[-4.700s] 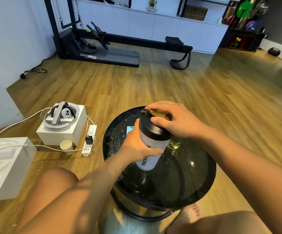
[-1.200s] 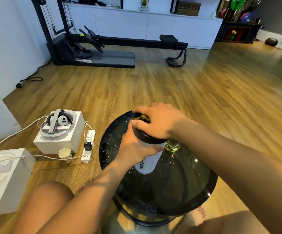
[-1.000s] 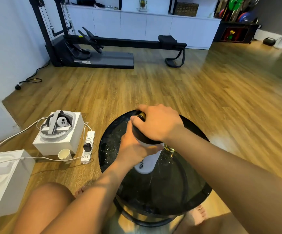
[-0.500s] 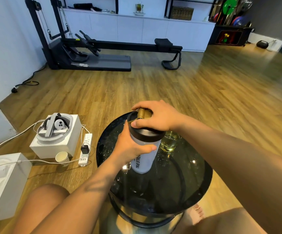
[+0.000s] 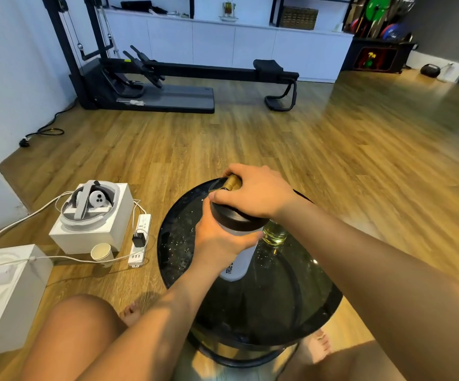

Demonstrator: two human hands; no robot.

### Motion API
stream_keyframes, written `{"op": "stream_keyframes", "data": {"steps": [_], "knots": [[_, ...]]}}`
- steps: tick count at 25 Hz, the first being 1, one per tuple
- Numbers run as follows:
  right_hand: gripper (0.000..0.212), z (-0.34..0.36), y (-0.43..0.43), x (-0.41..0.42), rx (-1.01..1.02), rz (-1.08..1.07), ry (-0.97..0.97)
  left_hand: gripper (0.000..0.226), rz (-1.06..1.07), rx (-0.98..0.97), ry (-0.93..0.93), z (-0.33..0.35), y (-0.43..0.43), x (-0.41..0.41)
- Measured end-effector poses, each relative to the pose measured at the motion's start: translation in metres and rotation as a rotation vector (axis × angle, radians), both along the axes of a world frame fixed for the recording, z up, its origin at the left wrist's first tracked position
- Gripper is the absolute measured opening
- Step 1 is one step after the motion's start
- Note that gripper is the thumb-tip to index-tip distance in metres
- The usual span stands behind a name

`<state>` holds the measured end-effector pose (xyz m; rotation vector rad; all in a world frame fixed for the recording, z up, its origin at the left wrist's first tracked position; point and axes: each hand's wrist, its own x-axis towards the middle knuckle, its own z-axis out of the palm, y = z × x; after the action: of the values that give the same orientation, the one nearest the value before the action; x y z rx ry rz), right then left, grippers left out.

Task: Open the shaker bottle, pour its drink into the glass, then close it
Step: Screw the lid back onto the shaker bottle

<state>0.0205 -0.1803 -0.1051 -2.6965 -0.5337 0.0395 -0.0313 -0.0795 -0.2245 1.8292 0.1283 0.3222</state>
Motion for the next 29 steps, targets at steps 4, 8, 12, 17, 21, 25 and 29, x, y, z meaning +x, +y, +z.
{"op": "stream_keyframes", "data": {"steps": [4,8,12,17,21,25,29], "knots": [[0.051,-0.002,0.003,-0.001,-0.013,-0.072,-0.025,0.107,0.023,-0.03,0.019,0.003,-0.005,-0.004],[0.049,-0.007,0.007,-0.006,-0.029,-0.145,-0.072,0.107,0.112,-0.161,-0.006,0.006,-0.028,-0.016],[0.054,-0.001,-0.002,-0.005,0.01,-0.069,-0.033,0.111,0.025,-0.059,0.007,0.008,-0.01,-0.016],[0.057,0.004,-0.007,-0.003,0.02,0.075,-0.004,0.095,-0.221,-0.088,0.076,0.011,0.024,0.001],[0.056,-0.001,-0.003,-0.003,0.045,-0.048,-0.029,0.102,-0.041,-0.147,0.025,0.005,-0.006,-0.008],[0.055,-0.009,0.004,-0.008,-0.005,-0.256,-0.059,0.118,0.149,-0.192,0.044,0.009,-0.042,-0.017],[0.051,-0.005,-0.003,-0.005,0.039,-0.124,-0.029,0.112,0.039,-0.059,0.021,0.008,-0.013,-0.011]]}}
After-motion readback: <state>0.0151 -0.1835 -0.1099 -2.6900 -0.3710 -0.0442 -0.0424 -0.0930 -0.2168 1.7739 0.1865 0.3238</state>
